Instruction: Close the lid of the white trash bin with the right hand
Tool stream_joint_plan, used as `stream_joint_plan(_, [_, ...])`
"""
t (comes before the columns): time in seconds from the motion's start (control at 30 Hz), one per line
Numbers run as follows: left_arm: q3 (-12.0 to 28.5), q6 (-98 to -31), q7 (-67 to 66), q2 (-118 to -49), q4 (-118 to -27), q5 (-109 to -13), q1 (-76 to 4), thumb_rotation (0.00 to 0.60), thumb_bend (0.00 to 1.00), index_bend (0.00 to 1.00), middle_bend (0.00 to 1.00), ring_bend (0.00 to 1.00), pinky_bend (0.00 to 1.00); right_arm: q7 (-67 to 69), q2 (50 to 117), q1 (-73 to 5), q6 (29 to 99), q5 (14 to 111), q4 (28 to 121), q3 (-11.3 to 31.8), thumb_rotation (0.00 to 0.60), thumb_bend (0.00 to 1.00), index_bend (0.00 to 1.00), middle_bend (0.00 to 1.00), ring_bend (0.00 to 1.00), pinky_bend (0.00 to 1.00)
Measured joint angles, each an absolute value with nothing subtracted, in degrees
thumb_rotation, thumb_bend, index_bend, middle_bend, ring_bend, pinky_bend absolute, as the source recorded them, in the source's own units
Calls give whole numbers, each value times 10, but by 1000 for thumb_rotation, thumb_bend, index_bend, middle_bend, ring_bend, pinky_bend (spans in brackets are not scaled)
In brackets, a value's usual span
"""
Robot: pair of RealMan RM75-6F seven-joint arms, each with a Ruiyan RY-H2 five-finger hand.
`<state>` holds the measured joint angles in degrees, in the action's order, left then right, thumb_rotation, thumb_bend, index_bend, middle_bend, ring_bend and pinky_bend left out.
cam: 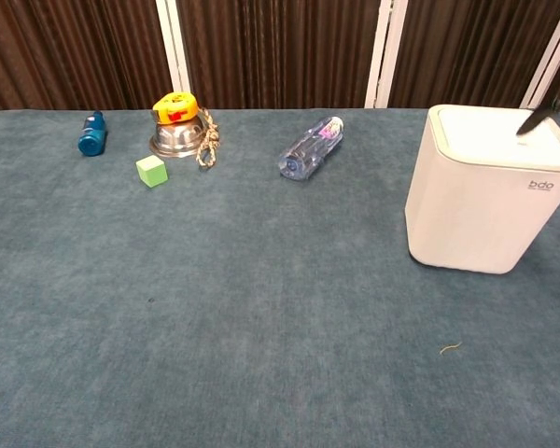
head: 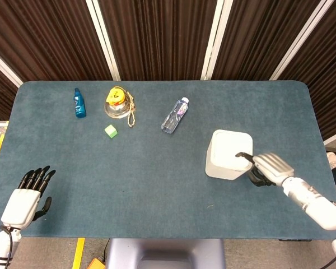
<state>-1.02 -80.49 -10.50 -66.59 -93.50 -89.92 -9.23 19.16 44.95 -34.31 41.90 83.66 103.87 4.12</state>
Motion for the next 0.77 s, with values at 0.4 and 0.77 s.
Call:
stream_joint_plan(0.4, [-11,-813,-101,-674,-928,-916,-94,600,506,33,0,0,96,99,486,-176,738,933,1015,7,600,505,0,334,268,379])
stream_joint_plan(0.77, [-11,-860,-63,-696,-889,-961,-91,600,488,26,0,0,80,-8,601,-61,851,954,912,-30,600,448,0,0,0,0])
